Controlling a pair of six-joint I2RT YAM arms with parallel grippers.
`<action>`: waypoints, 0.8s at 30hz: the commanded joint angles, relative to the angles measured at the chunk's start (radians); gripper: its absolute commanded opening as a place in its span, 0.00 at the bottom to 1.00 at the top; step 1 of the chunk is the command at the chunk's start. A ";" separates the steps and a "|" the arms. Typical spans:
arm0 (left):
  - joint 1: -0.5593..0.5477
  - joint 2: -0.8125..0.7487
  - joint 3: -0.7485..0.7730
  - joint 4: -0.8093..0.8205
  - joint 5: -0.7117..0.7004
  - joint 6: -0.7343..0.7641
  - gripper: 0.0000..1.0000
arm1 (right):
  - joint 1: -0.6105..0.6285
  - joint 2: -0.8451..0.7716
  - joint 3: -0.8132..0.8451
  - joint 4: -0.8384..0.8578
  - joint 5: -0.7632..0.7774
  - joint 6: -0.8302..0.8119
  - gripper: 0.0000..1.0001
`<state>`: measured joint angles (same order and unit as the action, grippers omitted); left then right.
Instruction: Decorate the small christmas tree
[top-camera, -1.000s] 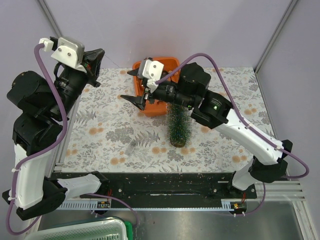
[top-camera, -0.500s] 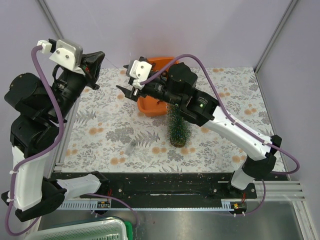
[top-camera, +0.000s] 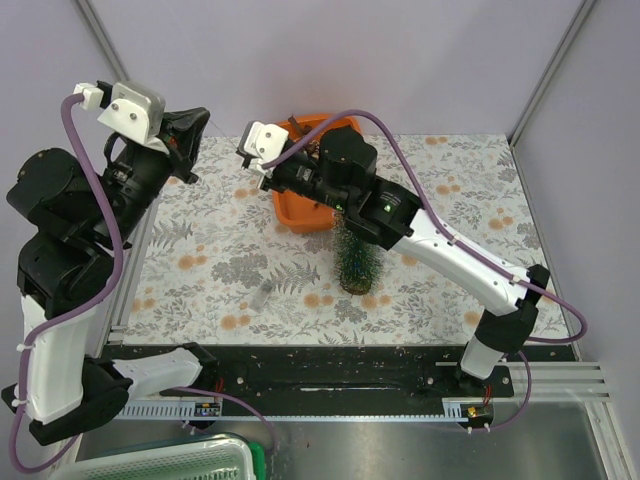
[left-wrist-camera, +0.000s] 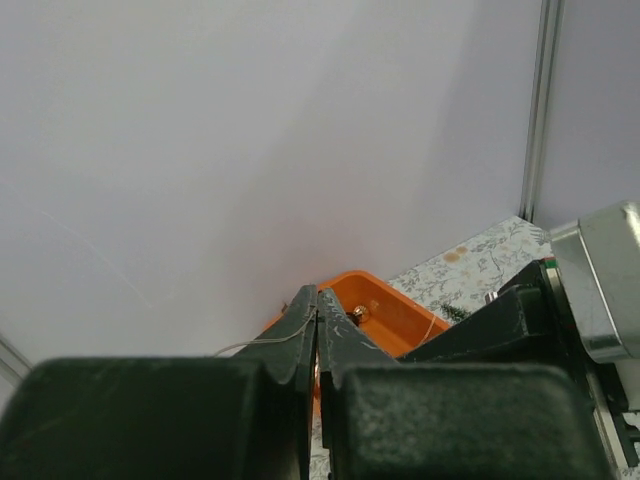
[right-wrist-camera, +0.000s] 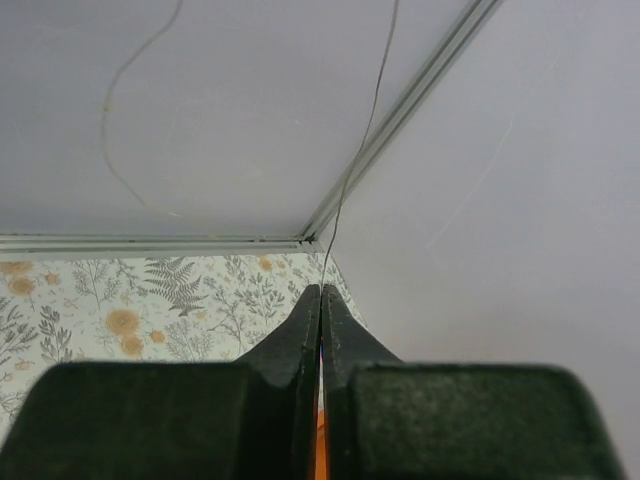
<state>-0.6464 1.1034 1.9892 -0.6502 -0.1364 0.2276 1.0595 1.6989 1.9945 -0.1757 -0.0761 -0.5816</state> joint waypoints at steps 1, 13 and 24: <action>-0.002 -0.014 0.010 0.032 0.012 -0.022 0.13 | -0.019 -0.054 0.007 0.053 0.062 -0.004 0.00; -0.006 -0.001 -0.090 -0.025 0.118 -0.088 0.78 | -0.354 0.085 0.369 -0.177 0.041 0.172 0.00; -0.019 0.003 -0.139 -0.063 0.205 -0.112 0.85 | -0.552 0.131 0.383 -0.172 0.156 0.317 0.00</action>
<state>-0.6548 1.1160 1.8622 -0.7300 0.0242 0.1333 0.5655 1.8336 2.3722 -0.3332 -0.0193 -0.3420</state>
